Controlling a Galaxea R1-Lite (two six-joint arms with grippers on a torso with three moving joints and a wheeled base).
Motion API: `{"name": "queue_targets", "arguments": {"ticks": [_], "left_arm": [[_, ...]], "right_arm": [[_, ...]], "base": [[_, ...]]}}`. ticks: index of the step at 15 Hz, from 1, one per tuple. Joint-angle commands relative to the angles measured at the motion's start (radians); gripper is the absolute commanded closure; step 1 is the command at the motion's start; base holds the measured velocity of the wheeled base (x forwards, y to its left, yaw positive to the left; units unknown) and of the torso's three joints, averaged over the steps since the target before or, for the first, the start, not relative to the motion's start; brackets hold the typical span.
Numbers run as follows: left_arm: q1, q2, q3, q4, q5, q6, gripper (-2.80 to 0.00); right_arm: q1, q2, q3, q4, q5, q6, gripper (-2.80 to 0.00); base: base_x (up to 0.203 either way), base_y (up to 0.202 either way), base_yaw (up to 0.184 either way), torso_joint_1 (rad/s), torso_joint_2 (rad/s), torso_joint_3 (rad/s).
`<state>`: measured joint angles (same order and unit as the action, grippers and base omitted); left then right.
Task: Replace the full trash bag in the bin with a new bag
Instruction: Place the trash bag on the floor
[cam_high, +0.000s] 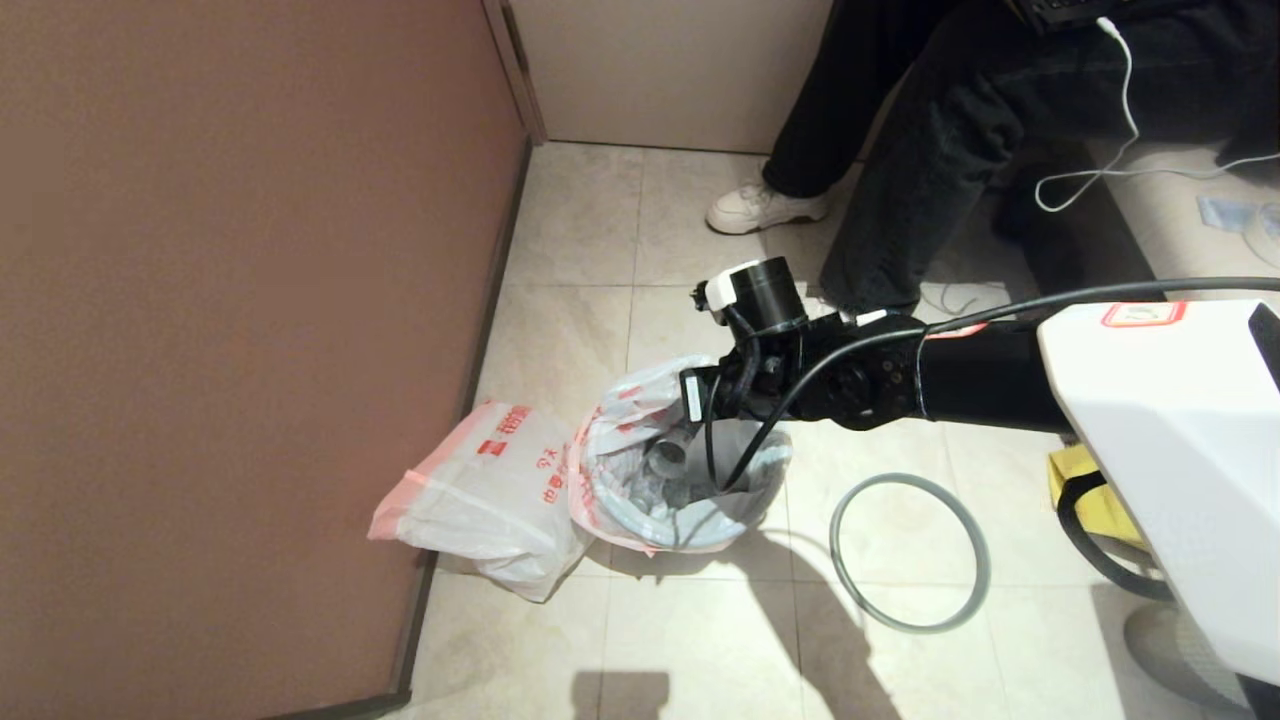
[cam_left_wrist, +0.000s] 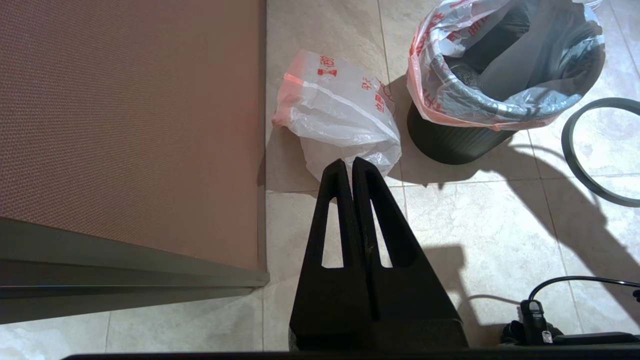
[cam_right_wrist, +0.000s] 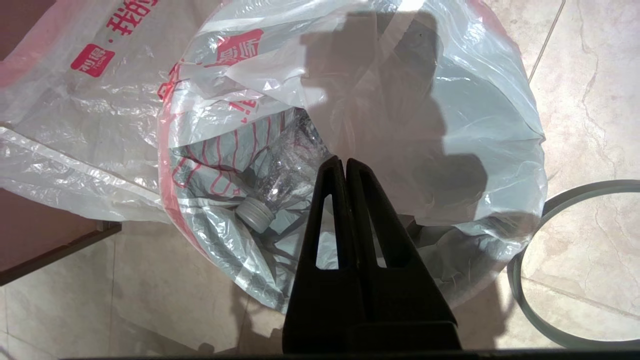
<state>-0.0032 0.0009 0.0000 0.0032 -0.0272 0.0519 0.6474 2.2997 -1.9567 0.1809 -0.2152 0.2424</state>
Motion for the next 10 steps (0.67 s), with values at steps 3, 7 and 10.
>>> {"name": "queue_targets", "arguments": {"ticks": [3, 7, 10], "left_arm": [[0.0, 0.001, 0.0, 0.0, 0.0, 0.0, 0.0], [0.0, 0.001, 0.0, 0.0, 0.0, 0.0, 0.0], [-0.001, 0.001, 0.0, 0.0, 0.0, 0.0, 0.0]], "right_arm": [[0.015, -0.009, 0.02, 0.01, -0.013, -0.015, 0.0], [0.023, 0.015, 0.025, -0.002, -0.059, -0.076, -2.8], [0.019, 0.045, 0.038, -0.087, -0.064, -0.115, -2.8]], "base": [[0.0, 0.0, 0.0, 0.0, 0.0, 0.0], [0.0, 0.0, 0.0, 0.0, 0.0, 0.0], [0.0, 0.0, 0.0, 0.0, 0.0, 0.0]]}}
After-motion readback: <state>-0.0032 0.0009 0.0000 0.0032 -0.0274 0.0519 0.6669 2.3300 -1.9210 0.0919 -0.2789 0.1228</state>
